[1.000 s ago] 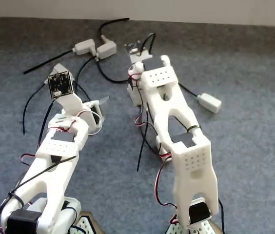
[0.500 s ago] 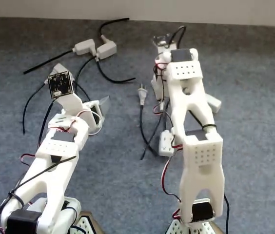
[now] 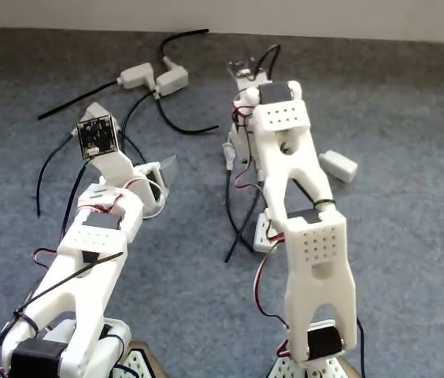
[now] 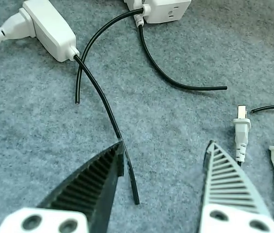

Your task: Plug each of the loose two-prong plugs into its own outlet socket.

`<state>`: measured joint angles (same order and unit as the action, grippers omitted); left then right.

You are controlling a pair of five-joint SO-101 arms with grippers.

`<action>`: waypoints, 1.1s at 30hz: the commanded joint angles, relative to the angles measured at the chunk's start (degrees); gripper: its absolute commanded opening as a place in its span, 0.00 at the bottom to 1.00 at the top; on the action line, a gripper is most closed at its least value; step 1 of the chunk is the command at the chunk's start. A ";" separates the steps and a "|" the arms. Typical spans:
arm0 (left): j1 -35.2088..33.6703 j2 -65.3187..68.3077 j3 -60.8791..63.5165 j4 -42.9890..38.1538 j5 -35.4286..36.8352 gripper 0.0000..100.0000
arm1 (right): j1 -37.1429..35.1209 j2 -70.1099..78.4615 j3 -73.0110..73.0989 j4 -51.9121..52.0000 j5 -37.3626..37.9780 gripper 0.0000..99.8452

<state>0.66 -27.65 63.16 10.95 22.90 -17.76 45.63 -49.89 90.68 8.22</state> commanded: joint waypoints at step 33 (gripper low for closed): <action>-0.31 -1.63 -0.31 -1.05 0.00 0.27 | 2.95 8.75 -8.04 -0.75 -3.08 0.06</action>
<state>0.66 -27.65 63.16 10.95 22.81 -15.12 56.70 -53.85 88.22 5.49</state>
